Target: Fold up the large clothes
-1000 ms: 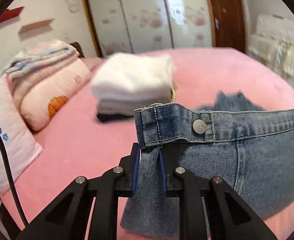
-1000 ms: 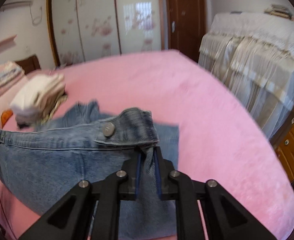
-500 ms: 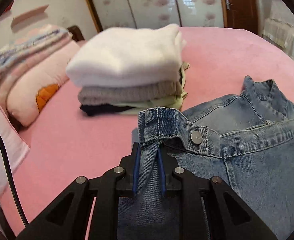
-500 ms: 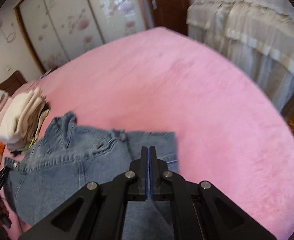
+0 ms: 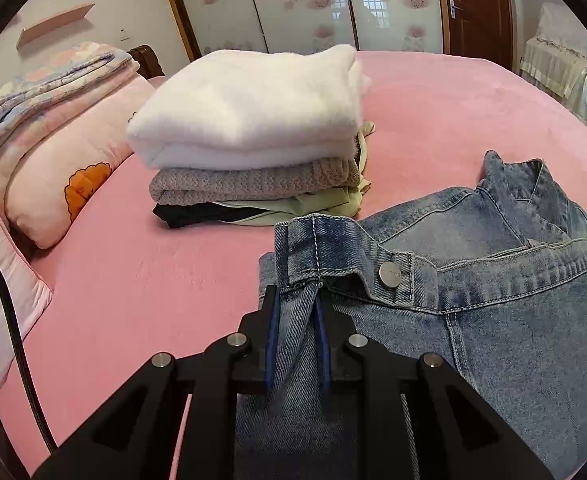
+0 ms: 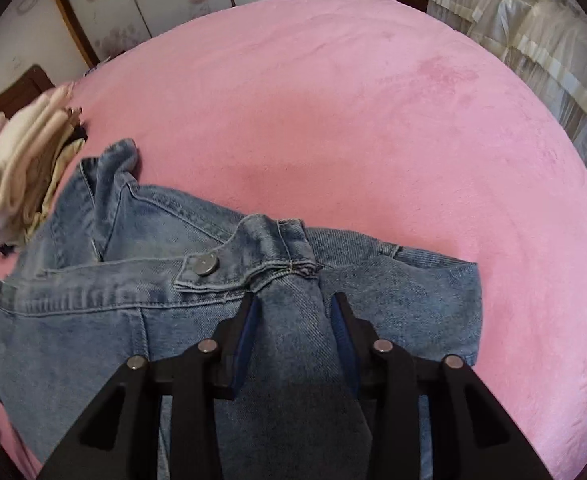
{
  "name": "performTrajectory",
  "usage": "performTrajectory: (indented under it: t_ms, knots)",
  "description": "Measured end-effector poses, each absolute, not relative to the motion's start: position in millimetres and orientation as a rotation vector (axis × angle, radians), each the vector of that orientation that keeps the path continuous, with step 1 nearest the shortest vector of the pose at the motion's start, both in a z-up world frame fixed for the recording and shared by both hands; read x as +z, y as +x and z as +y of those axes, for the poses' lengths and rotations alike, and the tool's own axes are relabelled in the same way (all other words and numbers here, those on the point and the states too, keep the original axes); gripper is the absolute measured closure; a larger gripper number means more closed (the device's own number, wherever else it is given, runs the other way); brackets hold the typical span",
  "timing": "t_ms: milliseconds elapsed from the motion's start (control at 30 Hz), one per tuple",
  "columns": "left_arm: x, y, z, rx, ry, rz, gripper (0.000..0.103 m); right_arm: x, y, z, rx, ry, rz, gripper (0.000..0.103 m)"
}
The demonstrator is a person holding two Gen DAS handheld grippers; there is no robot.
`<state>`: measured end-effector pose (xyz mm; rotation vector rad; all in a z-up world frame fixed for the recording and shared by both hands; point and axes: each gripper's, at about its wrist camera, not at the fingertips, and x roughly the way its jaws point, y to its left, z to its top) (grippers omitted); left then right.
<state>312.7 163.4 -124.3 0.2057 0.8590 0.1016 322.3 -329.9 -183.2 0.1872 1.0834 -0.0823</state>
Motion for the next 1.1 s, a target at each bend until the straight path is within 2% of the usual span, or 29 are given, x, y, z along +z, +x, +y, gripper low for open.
performTrajectory:
  t_ms: [233, 333, 400, 500, 667, 867, 1000, 1033, 1100]
  knots:
    - [-105, 326, 155, 0.082, 0.192, 0.780, 0.088, -117, 280, -354, -0.130, 0.272, 0.796, 0.099]
    - [-117, 351, 144, 0.106, 0.197, 0.799, 0.088, -131, 287, -364, -0.193, 0.279, 0.820, 0.099]
    - [-144, 371, 136, 0.157, 0.239, 0.874, 0.088, -158, 296, -371, -0.361, 0.199, 0.878, 0.103]
    - [-187, 384, 130, 0.179, 0.296, 0.976, 0.085, -202, 294, -410, -0.428, 0.387, 0.982, 0.103]
    - [-201, 381, 117, 0.198, 0.390, 0.926, 0.082, -194, 287, -401, -0.404, 0.344, 0.933, 0.103]
    - [-180, 372, 134, 0.150, 0.281, 0.931, 0.075, -173, 279, -387, -0.347, 0.323, 0.905, 0.103]
    - [-141, 349, 146, 0.098, 0.220, 0.957, 0.073, -146, 269, -369, -0.271, 0.290, 0.899, 0.101]
    - [-131, 342, 149, 0.091, 0.218, 0.962, 0.071, -137, 266, -361, -0.243, 0.283, 0.894, 0.101]
    - [-107, 322, 153, 0.078, 0.232, 0.975, 0.058, -120, 257, -340, -0.198, 0.252, 0.888, 0.100]
